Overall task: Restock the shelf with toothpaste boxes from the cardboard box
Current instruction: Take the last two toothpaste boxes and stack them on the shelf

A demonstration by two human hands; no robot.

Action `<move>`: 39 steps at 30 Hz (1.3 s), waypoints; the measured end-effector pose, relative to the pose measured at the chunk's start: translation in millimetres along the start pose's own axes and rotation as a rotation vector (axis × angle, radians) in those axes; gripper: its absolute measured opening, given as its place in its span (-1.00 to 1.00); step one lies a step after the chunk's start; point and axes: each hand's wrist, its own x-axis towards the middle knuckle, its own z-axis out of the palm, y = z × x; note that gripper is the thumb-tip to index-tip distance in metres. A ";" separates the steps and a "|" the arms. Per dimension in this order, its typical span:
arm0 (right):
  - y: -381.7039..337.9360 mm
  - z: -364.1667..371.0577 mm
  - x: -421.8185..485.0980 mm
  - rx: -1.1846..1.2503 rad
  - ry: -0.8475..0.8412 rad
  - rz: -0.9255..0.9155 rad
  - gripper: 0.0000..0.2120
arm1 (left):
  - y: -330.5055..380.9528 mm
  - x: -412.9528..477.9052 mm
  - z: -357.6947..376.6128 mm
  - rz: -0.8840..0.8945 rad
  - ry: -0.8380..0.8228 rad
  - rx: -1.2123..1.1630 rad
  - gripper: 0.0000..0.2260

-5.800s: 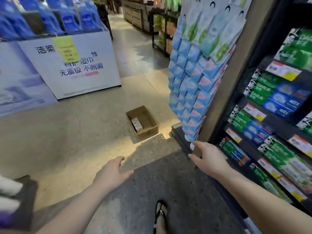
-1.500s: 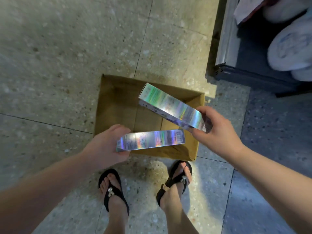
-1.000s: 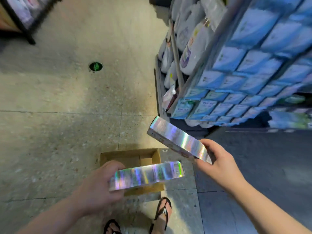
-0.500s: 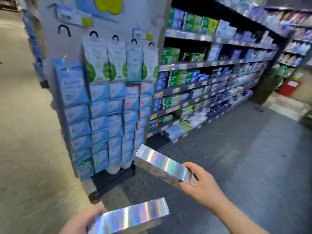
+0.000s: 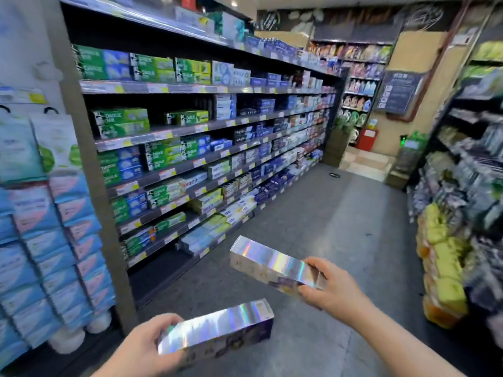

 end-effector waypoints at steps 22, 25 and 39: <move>152.1 -154.4 243.0 0.124 0.240 0.165 -0.71 | 108.2 380.0 82.2 -0.009 -0.186 0.130 -0.84; 174.7 -171.1 278.7 0.129 0.246 0.166 -0.73 | 118.4 429.0 94.9 -0.007 -0.181 0.143 -0.83; 323.0 -284.7 494.3 0.077 0.067 -0.026 -0.69 | 176.9 629.7 190.5 -0.145 -0.076 0.116 -0.74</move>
